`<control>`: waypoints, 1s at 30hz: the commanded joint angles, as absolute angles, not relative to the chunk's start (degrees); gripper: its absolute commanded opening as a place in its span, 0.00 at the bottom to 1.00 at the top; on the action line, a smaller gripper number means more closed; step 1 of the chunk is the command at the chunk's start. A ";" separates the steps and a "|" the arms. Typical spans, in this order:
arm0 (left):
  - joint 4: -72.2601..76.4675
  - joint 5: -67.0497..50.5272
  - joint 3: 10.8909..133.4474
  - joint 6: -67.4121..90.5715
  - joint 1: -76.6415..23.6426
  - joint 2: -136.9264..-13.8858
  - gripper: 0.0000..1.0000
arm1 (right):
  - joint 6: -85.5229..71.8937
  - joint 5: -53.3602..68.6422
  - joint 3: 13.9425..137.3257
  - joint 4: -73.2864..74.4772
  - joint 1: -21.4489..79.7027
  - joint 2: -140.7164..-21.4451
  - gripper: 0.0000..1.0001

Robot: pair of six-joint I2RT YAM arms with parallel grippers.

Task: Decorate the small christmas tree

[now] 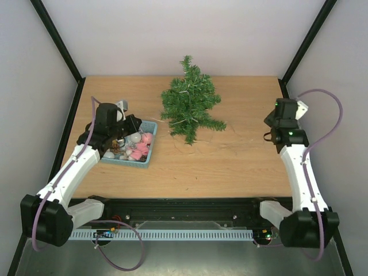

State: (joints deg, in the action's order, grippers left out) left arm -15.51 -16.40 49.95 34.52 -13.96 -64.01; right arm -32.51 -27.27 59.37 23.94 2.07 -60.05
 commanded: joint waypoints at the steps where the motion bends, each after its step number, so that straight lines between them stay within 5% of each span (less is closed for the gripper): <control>1: -17.36 -16.85 53.28 33.13 -13.45 -64.76 0.03 | -33.50 -13.80 58.16 19.28 -7.24 -62.21 0.01; 8: -18.42 -16.75 54.57 32.20 -12.76 -64.76 0.02 | -35.91 -2.87 57.29 18.52 -17.26 -69.13 0.03; 9: -18.51 -16.82 54.54 32.17 -12.75 -64.82 0.02 | -35.87 -1.78 57.21 18.28 -17.31 -69.09 0.11; 11: -18.60 -16.96 54.70 32.14 -12.67 -64.70 0.02 | -35.37 1.83 56.02 17.16 -17.31 -67.61 0.57; 16: -18.37 -16.87 54.93 32.16 -12.52 -64.56 0.02 | -34.93 8.78 51.30 15.77 -14.80 -60.30 0.83; 23: -17.31 -16.76 53.32 32.04 -12.40 -64.61 0.02 | -32.52 11.22 48.65 18.00 -4.63 -62.18 0.85; 30: -16.44 -17.15 52.45 32.36 -12.24 -64.64 0.02 | -27.49 7.96 54.53 17.82 0.50 -80.16 0.86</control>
State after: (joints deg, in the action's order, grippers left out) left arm -17.43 -16.53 53.15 32.60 -12.82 -64.64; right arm -31.48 9.34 50.26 16.40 -0.03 -71.11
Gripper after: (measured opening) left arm 0.025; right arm 0.862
